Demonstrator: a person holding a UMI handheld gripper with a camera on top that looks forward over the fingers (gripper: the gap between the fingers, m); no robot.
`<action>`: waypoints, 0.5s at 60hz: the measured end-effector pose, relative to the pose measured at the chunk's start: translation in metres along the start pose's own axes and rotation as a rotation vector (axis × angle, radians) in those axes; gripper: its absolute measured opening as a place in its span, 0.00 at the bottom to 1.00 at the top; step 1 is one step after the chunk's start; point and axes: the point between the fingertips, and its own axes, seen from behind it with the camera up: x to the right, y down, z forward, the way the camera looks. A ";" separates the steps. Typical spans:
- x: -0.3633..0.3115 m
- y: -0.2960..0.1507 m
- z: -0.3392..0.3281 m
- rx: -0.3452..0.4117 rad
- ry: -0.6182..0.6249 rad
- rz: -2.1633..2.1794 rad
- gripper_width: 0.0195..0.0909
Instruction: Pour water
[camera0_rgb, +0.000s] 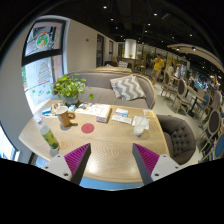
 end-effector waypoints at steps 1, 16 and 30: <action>-0.001 0.001 0.000 -0.001 -0.001 0.001 0.92; -0.038 0.031 0.003 -0.044 -0.005 -0.003 0.93; -0.134 0.072 0.007 -0.088 -0.052 0.004 0.93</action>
